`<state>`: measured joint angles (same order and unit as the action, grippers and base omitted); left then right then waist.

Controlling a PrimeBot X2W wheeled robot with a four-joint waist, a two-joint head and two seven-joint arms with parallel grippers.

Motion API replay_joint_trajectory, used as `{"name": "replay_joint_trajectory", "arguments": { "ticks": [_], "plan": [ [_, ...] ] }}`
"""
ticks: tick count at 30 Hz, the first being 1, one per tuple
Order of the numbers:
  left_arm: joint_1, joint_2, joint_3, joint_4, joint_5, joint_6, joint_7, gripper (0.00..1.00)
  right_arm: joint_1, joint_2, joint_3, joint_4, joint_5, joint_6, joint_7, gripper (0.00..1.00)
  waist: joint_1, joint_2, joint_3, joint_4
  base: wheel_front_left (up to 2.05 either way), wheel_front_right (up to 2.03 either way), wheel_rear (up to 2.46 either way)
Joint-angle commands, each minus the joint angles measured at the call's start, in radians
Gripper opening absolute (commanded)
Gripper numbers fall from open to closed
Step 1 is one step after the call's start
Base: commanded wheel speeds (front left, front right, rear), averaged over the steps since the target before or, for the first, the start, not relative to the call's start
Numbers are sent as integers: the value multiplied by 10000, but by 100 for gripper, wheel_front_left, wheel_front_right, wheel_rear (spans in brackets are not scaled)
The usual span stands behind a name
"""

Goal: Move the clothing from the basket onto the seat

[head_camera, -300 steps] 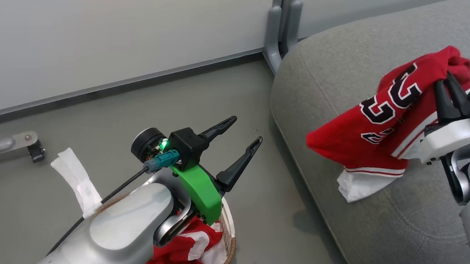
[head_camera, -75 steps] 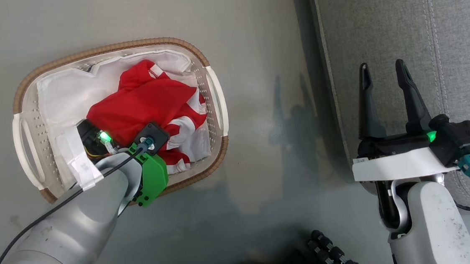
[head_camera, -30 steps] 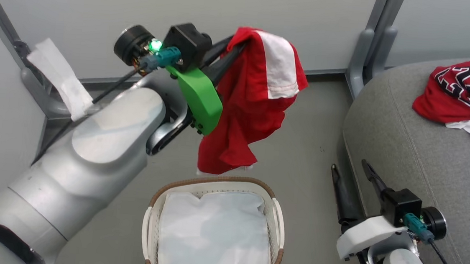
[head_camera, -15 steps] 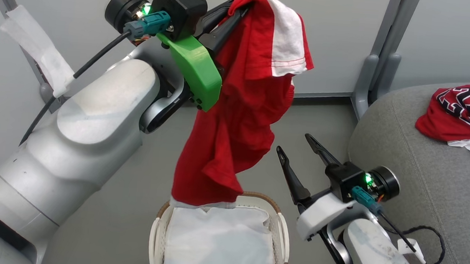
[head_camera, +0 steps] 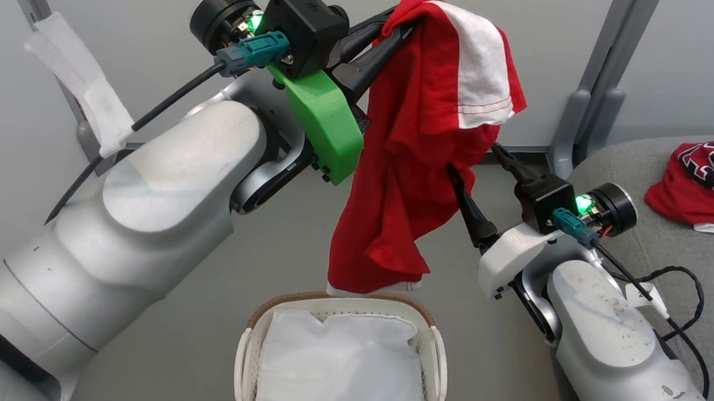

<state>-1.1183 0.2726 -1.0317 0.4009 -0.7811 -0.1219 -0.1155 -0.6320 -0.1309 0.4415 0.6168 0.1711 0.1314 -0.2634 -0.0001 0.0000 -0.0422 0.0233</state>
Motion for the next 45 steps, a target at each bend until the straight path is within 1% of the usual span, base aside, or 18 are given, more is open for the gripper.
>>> {"name": "replay_joint_trajectory", "arguments": {
  "ticks": [1,4,5,6,9,13,14,15,16,17,18,22,30,33,34,39,45],
  "plan": [
    [111,11,2,-15,-26,62,-61,0,-154,-42,259,129,165,-14,-20,100,1,0,12,27,0,0,0],
    [177,31,-42,-51,-48,61,-64,0,-490,-248,701,377,514,-14,-20,100,1,0,39,83,0,0,0],
    [197,28,-62,-65,-71,60,-66,0,-664,-274,1414,396,912,-14,-19,100,1,0,54,130,0,0,0],
    [203,25,-71,-69,-74,59,-71,0,-748,-312,1719,382,1129,-14,-18,100,1,0,61,150,0,0,0],
    [215,-14,-100,-70,-103,58,-77,0,-1205,-720,2922,180,1850,-14,-19,100,1,0,84,237,0,0,0],
    [278,33,-118,-16,-134,73,-86,0,-1546,-1024,4242,-185,2791,-14,-19,100,1,0,98,321,0,0,0],
    [294,53,-108,5,-156,89,-97,0,-1632,-1104,4431,-243,2959,-14,-19,91,1,0,99,330,0,0,0],
    [313,75,-93,26,-168,83,-107,0,-1707,-1187,4675,-303,3143,-14,-18,46,1,0,98,337,0,0,0],
    [329,97,-78,46,-177,99,-114,0,-1740,-1230,4868,-361,3265,-14,-19,39,1,0,98,340,0,0,0],
    [356,134,-59,69,-210,105,-139,0,-1783,-1281,5031,-415,3401,-14,-19,22,1,0,100,336,0,0,0],
    [396,160,-38,95,-245,117,-151,0,-1827,-1321,5125,-463,3475,-14,-19,0,1,0,101,329,0,0,0],
    [555,293,18,270,-366,179,-186,0,-1843,-1499,5240,-729,3575,-14,-19,0,1,0,112,254,0,0,0],
    [1006,610,129,780,-560,304,-379,0,-1488,-1771,4329,-1363,3250,-14,-19,0,1,0,135,-88,0,0,0],
    [1202,681,109,945,-582,327,-548,92,-1450,-1831,3916,-1538,3167,-14,-19,0,1,0,153,-235,0,0,0],
    [1299,688,85,991,-644,293,-565,100,-1432,-1854,3773,-1574,3137,-14,-19,0,1,0,157,-292,0,0,0],
    [1784,720,-18,1089,-699,244,-820,100,-1419,-2011,2975,-1671,2900,-14,-19,0,1,0,184,-548,0,0,0],
    [2502,519,-209,1125,-621,355,-1128,100,-1360,-2345,2221,-1689,2543,-14,-19,0,1,0,260,-941,0,0,0]
  ]
}}
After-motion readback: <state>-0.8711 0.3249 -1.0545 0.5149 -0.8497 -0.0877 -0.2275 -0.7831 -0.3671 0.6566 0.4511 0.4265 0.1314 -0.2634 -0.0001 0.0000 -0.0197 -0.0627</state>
